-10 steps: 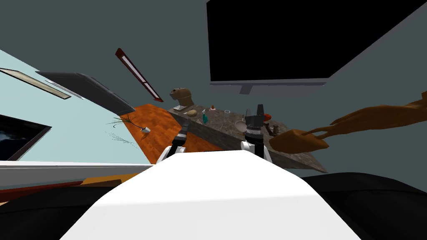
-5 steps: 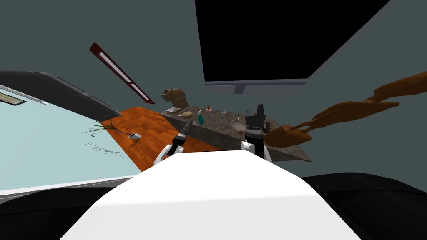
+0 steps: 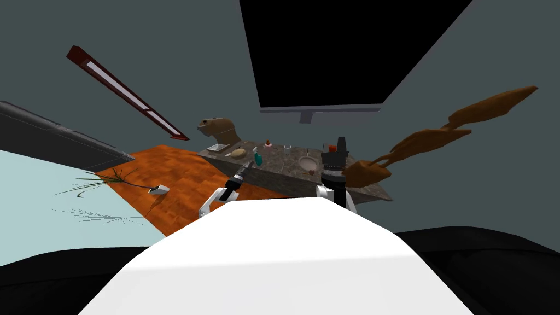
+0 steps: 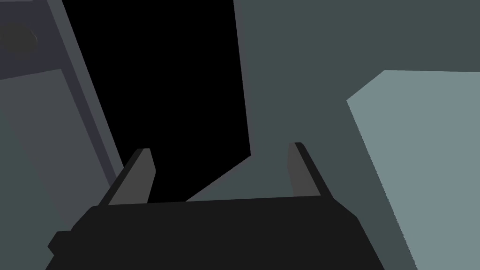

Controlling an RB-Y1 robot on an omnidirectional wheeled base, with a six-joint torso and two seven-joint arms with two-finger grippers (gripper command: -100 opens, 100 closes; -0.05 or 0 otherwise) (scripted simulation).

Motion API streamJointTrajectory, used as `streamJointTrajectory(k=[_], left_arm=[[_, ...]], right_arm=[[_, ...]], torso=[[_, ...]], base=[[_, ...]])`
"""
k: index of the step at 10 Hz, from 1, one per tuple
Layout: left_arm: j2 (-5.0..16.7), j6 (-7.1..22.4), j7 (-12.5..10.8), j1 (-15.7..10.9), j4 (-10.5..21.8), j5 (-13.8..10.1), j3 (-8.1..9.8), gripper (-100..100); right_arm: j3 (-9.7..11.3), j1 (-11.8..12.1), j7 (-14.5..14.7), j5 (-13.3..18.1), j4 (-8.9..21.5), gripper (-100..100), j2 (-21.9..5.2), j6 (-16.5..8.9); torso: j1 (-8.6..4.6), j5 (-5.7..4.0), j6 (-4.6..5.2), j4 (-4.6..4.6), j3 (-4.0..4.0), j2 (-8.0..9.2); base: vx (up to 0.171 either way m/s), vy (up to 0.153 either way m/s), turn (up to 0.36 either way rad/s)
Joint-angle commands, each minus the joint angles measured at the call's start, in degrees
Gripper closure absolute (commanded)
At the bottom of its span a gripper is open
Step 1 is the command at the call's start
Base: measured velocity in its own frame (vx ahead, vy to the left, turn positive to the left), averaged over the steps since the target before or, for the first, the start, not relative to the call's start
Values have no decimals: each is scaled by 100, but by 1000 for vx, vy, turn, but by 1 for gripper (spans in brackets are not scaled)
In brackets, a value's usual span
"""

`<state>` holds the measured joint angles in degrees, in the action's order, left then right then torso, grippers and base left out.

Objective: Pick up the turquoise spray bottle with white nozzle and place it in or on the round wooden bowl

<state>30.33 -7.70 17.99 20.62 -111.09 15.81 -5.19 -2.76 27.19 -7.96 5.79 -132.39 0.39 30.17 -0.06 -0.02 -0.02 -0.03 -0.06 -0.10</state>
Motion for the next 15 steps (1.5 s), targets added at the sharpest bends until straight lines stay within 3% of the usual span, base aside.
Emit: streamJointTrajectory(k=[1, 9, 11, 12, 13, 14, 15], left_arm=[[209, 99, 86, -126, 213, 145, -37, -100], [1189, 541, 418, -477, 857, 746, -165, -100], [1351, 610, 471, -531, 952, 841, -185, -100], [1297, 591, 448, -517, 912, 804, -182, -100], [1308, 600, 453, -521, 919, 809, -182, 0], [1200, 791, 473, -674, 1037, 830, -153, -100], [1147, 887, 483, -750, 1096, 841, -138, -100]], right_arm=[[0, 0, 0, 0, 0, 0, 0, 0], [0, 0, 0, 0, 0, 0, 0, 0], [0, 1, 0, 0, 0, 0, 0, 0], [-1, 1, 0, 0, 0, 0, 0, 0], [-1, 1, 0, 0, 0, 0, 0, 0], [-1, 1, 0, 0, 0, 0, 0, 0], [0, -1, 0, 0, 0, 0, 0, 0]], torso=[[0, 0, 0, 0, 0, 0], [1, 0, -3, 1, 2, 3], [0, 0, -4, 0, 1, 2], [0, 0, -4, 1, 2, 3], [0, 1, -6, 1, 4, 7], [1, 1, -6, 2, 6, 11], [11, 2, 1, 6, 16, 29]], base=[[24, -12, -163], [24, -7, -146], [23, -5, -106], [10, 0, -15], [0, 0, 0], [-62, 36, -300], [-108, 76, -300]])
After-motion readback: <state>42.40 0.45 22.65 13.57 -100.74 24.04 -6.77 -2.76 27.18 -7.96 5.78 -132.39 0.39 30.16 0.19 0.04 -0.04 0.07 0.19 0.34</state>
